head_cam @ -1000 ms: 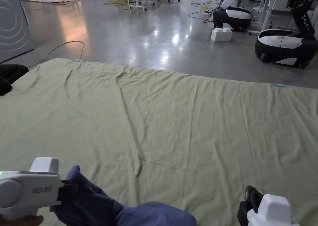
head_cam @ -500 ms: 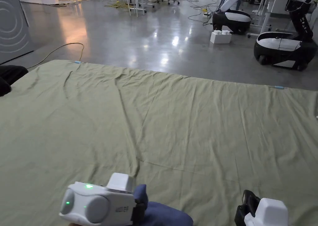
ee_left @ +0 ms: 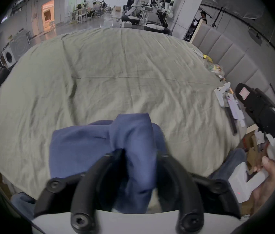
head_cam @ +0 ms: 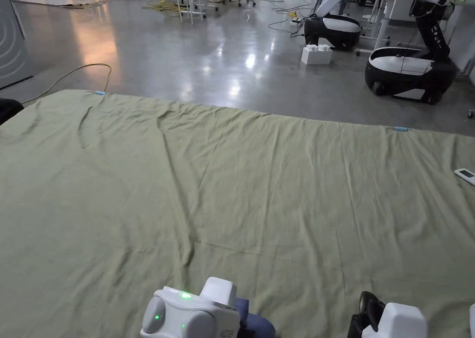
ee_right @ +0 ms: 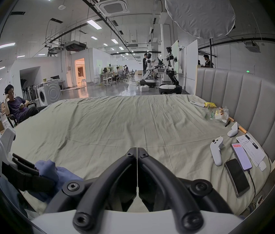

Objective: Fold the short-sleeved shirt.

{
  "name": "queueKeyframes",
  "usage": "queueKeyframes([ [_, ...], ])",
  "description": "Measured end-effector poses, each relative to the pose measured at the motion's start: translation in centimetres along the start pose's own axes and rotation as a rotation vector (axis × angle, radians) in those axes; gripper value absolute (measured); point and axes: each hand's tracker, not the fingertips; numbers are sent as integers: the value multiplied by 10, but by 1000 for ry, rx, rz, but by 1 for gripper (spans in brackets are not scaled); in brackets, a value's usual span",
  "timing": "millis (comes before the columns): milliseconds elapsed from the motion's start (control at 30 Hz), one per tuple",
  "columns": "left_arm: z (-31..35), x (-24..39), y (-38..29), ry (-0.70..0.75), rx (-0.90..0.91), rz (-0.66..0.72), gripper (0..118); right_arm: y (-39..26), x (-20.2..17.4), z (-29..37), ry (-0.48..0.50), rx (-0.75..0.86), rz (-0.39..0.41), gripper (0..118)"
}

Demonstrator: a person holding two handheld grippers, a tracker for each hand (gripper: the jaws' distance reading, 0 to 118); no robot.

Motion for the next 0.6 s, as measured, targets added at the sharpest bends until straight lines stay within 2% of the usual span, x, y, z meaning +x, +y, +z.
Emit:
queueKeyframes([
  [67,7,-6,0,-85,-1,37,61,-1,2,0,-3,-1,1,1],
  [100,12,-8,0,-104,3,55,65,-1,2,0,-4,-2,2,1],
  [333,43,-35,5,-110,125,189,65,-3,6,-1,-11,-12,-4,1],
  [400,39,-41,4,-79,121,204,56,-4,6,-2,-11,-16,-8,1],
  [433,34,-43,3,-66,100,202,42,-5,5,-3,-11,-20,-10,1],
  [467,26,-43,1,-59,87,204,18,-6,5,-3,-9,-22,-12,1],
  [600,-6,-43,-11,-217,27,225,15,-9,4,-5,13,-37,-31,1],
])
